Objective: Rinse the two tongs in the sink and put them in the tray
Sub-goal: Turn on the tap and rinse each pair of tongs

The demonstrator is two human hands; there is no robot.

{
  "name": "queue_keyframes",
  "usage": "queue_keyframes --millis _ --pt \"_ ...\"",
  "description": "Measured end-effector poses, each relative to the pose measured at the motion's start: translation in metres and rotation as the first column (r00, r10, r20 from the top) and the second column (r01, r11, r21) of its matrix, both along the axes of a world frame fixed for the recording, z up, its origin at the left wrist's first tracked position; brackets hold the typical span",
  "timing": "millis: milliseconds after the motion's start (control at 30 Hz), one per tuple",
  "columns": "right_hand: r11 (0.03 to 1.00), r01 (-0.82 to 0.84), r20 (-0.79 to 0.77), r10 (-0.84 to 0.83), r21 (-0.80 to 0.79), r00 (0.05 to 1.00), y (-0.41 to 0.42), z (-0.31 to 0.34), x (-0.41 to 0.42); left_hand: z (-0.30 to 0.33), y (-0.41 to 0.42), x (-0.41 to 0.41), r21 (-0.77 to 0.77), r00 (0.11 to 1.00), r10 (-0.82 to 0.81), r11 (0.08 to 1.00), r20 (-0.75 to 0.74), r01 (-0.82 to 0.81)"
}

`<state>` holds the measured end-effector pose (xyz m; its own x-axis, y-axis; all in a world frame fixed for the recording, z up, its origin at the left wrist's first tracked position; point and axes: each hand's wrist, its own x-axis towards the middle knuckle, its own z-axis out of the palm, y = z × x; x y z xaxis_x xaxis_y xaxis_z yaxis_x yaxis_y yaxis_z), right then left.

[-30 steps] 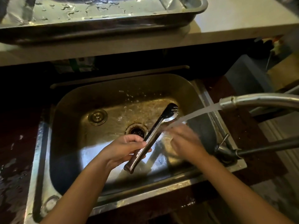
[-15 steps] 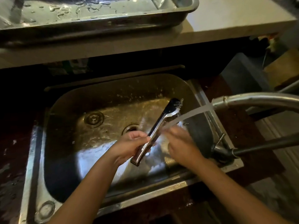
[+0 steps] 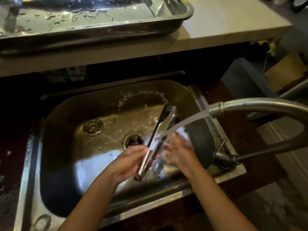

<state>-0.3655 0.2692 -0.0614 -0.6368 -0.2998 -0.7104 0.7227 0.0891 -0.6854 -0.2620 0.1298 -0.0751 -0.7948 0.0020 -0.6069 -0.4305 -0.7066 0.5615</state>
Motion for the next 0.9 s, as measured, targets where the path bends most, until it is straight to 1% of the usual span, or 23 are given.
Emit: queue_keyframes --millis 33,67,100,133,167,200,233,267,300,333,367,433,467,500,533,600,667,700,733,767,833,900 --pt "0.996 -0.024 0.091 0.033 -0.090 0.995 -0.001 0.000 0.004 -0.002 0.002 0.003 0.064 1.000 -0.002 0.998 0.004 0.002" --pt "0.988 -0.037 0.111 0.054 -0.147 0.992 -0.003 0.000 0.008 -0.004 0.005 0.007 0.104 1.000 -0.004 0.995 0.012 0.003" --pt "0.987 -0.039 0.093 0.054 -0.157 0.994 -0.005 -0.002 0.011 -0.005 0.007 0.009 0.121 1.000 -0.005 0.993 0.024 0.003" --pt "0.991 -0.032 0.051 0.039 -0.133 0.998 -0.006 -0.004 0.013 -0.007 0.009 0.011 0.112 0.999 -0.005 0.994 0.038 0.000" --pt "0.997 -0.025 -0.002 0.025 -0.078 1.000 -0.007 -0.005 0.014 -0.008 0.011 0.013 0.071 0.998 0.003 0.997 0.061 -0.007" --pt "0.999 -0.033 -0.059 0.032 -0.002 0.998 -0.007 -0.005 0.015 -0.009 0.012 0.014 -0.023 0.996 0.008 1.000 0.085 -0.006" --pt "0.996 -0.048 -0.111 0.056 0.073 0.992 -0.007 -0.006 0.015 -0.010 0.013 0.014 -0.179 0.995 0.003 0.984 0.102 0.015" --pt "0.990 -0.056 -0.150 0.075 0.126 0.986 -0.007 -0.007 0.015 -0.011 0.013 0.015 -0.363 0.993 -0.022 0.930 0.112 0.061" --pt "0.985 -0.052 -0.178 0.082 0.164 0.981 -0.008 -0.007 0.015 -0.010 0.014 0.015 -0.520 0.992 -0.061 0.847 0.113 0.111" --pt "0.980 -0.040 -0.199 0.080 0.195 0.977 -0.010 -0.008 0.016 -0.008 0.015 0.015 -0.635 0.990 -0.100 0.759 0.104 0.143" --pt "0.974 -0.027 -0.218 0.077 0.225 0.973 -0.011 -0.007 0.017 -0.006 0.017 0.015 -0.721 0.987 -0.131 0.675 0.092 0.157" --pt "0.966 -0.004 -0.241 0.069 0.258 0.968 -0.015 -0.007 0.017 -0.003 0.021 0.014 -0.839 0.988 -0.136 0.528 0.067 0.130" --pt "0.966 -0.006 -0.244 0.071 0.258 0.967 -0.016 -0.006 0.017 -0.002 0.023 0.014 -0.869 0.991 -0.125 0.482 0.057 0.111" --pt "0.968 -0.017 -0.246 0.081 0.249 0.966 -0.017 -0.004 0.017 -0.001 0.023 0.014 -0.873 0.992 -0.116 0.477 0.053 0.102" --pt "0.969 -0.042 -0.256 0.106 0.242 0.961 -0.017 -0.003 0.017 0.000 0.023 0.013 -0.852 0.992 -0.113 0.513 0.052 0.103" --pt "0.959 -0.105 -0.298 0.184 0.262 0.937 -0.013 0.000 0.017 0.003 0.021 0.015 -0.761 0.992 -0.119 0.640 0.031 0.101" --pt "0.950 -0.105 -0.347 0.209 0.294 0.914 -0.005 0.002 0.017 0.009 0.015 0.016 -0.617 0.994 -0.110 0.782 0.010 0.092" --pt "0.947 -0.085 -0.398 0.210 0.310 0.893 0.001 0.001 0.016 0.012 0.012 0.017 -0.532 0.994 -0.106 0.842 0.007 0.093" --pt "0.938 -0.072 -0.471 0.236 0.340 0.850 0.008 0.000 0.016 0.014 0.010 0.018 -0.456 0.994 -0.105 0.884 0.009 0.098" --pt "0.916 -0.081 -0.537 0.300 0.392 0.788 0.016 -0.002 0.015 0.015 0.008 0.018 -0.399 0.994 -0.106 0.911 0.014 0.103" --pt "0.852 -0.114 -0.625 0.459 0.511 0.631 0.029 -0.004 0.016 0.017 0.005 0.020 -0.332 0.994 -0.108 0.937 0.008 0.104" --pt "0.796 -0.133 -0.677 0.579 0.591 0.455 0.037 -0.008 0.018 0.015 0.003 0.021 -0.291 0.994 -0.105 0.952 -0.005 0.099"
